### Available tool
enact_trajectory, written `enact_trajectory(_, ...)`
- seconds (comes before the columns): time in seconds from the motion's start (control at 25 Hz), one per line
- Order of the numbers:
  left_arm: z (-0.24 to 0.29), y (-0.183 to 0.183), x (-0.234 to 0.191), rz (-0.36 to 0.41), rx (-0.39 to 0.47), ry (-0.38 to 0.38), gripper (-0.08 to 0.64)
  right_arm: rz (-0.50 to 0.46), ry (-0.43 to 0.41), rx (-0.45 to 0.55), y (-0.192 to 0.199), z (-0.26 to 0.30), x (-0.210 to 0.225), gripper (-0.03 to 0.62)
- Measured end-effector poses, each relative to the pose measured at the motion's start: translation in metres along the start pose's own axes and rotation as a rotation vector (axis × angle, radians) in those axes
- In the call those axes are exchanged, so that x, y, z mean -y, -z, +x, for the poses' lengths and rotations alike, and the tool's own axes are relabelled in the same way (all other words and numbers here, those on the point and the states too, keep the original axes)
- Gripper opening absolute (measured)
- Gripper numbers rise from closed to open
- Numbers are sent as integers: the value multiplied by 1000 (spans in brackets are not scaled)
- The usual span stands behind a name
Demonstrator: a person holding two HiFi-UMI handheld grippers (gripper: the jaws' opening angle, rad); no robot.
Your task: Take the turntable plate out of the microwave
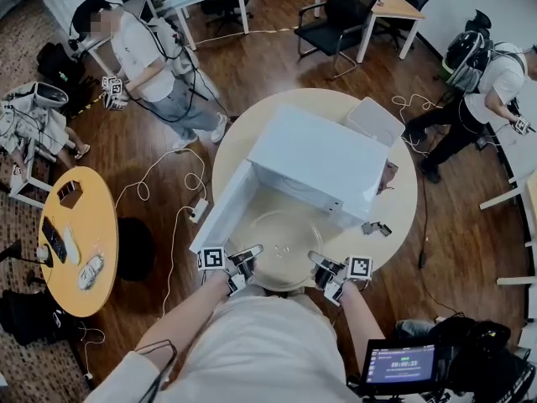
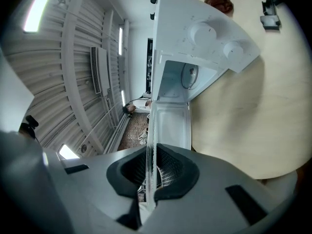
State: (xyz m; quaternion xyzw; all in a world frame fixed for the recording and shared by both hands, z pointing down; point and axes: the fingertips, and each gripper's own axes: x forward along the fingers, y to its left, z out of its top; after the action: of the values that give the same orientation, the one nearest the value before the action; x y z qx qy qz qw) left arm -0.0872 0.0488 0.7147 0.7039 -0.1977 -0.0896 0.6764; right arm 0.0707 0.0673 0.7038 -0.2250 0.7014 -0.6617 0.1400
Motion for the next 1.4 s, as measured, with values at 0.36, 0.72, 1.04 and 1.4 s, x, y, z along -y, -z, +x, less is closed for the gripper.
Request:
enact_trajectory(0.36,0,2,-22,-26,-13,-53,43,77,45,11,5,1,23,26)
enact_trajectory(0.72,-1,4,-42,-30,-19,-92,44,125,69,10,11,4,44,26)
enact_trajectory(1.04,4,5,-58,-66,-27,-111,44,180,85,19,10,5,63,26)
enact_trajectory(1.4,9,6,-72,-93,-36,-146,48,218,111,17,9,5,79,28)
